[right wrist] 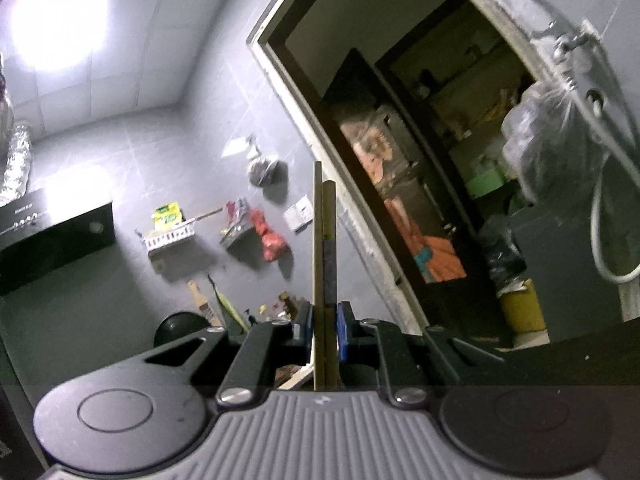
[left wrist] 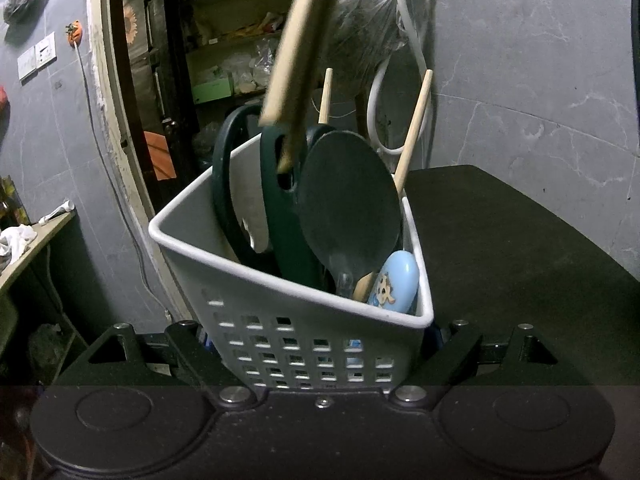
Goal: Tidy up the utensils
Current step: 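Lift the pair of wooden chopsticks with the right gripper above the white basket, then lower the chopsticks into the white basket held by the left gripper and release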
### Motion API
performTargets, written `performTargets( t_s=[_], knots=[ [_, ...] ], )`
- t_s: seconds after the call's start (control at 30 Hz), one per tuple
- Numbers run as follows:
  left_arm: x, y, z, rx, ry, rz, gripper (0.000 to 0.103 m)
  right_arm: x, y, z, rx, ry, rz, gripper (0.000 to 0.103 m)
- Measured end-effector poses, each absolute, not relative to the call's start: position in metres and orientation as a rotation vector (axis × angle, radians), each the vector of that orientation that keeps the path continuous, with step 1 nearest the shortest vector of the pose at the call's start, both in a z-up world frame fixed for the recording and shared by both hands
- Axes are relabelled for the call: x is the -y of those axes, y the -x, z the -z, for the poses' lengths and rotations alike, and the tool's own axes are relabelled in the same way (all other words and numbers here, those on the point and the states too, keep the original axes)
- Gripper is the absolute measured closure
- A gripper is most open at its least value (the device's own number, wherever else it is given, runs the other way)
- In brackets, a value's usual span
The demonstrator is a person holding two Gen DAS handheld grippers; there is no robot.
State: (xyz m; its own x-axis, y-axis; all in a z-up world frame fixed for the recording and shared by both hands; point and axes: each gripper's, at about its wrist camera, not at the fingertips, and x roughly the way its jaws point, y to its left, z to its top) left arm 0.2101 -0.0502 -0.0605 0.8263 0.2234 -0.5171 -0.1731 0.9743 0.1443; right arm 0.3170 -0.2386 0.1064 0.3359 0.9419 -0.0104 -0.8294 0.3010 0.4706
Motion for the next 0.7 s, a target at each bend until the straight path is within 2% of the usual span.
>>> performTargets(
  t_s=[0.7],
  knots=[
    [0.048, -0.211, 0.062, -0.56, -0.09, -0.212, 0.015, 0.174, -0.268, -0.077, -0.372, -0.059, -1.172, 0.088]
  ],
)
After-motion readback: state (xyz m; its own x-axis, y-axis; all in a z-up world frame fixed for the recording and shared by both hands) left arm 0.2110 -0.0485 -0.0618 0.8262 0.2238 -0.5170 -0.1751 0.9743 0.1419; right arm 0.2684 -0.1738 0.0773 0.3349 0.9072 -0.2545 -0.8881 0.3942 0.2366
